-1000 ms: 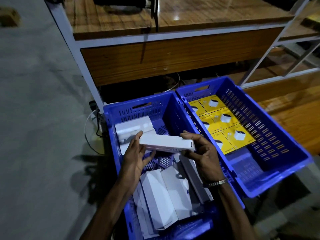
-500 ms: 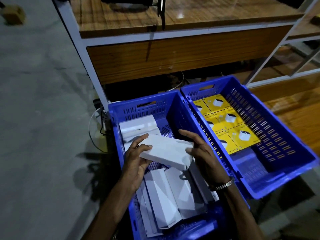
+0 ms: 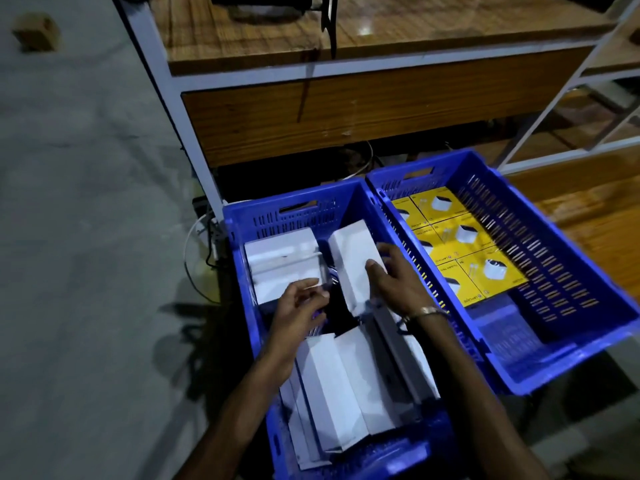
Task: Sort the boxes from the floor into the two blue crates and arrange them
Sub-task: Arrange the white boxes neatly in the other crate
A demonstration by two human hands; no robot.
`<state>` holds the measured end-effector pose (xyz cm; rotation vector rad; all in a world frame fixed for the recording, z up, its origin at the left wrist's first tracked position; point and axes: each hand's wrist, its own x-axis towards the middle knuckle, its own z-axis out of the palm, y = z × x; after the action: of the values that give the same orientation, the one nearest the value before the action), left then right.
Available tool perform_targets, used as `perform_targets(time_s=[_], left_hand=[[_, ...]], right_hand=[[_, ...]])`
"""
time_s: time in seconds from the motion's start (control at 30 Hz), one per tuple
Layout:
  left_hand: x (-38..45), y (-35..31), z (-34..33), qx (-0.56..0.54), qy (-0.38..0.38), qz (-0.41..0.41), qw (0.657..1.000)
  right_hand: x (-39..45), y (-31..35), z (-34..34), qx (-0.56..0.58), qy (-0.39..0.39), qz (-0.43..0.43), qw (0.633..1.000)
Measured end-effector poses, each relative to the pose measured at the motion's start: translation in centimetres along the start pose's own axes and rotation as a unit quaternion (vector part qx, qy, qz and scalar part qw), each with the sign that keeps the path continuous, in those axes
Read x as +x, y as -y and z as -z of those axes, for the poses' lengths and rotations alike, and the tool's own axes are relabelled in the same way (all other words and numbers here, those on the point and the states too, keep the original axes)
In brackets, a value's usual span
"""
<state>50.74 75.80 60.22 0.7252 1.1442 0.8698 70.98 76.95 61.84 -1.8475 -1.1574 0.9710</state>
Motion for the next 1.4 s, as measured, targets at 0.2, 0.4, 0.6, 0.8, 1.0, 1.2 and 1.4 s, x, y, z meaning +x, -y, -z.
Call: perform_targets(time_s=[0.2,0.4,0.6,0.8,1.0,1.2,1.4], left_hand=[[0.9,1.0,0.0,0.166,0.019,-0.026,0.986],[1.7,2.8,0.7,0.314,0.035,0.020,0.949],[0.1,2.9,0.6,0.556,0.136,0.054,0.819],[0.3,3.0,0.7,0.664,0.125,0.090,0.731],[0.4,2.5,1.4,0.647,0.103,0.074,0.752],[-1.0,0.1,1.9,0.622,0.062,-0.016,0.780],[-2.0,-4.1,0.9,0.383,0.064,-0.051,0.920]], right_hand=[[6.3,-0.3,-3.6,-0.194,0.028,-0.043,0.980],[9.9,-2.2,-5.3,-0.237,0.075,-0.072,0.966],[10.8,-3.3,-5.2,-0.289,0.101,-0.048,0.951],[5.9,-0.3,-0.3,-0.183,0.151,0.008,0.971],[-1.8,-2.2,3.2,-0.032,0.072,0.061,0.995],[-6.0,-3.3,4.6,0.074,0.030,0.067,0.995],[-7.7,-3.6,3.5,0.141,0.094,0.010,0.985]])
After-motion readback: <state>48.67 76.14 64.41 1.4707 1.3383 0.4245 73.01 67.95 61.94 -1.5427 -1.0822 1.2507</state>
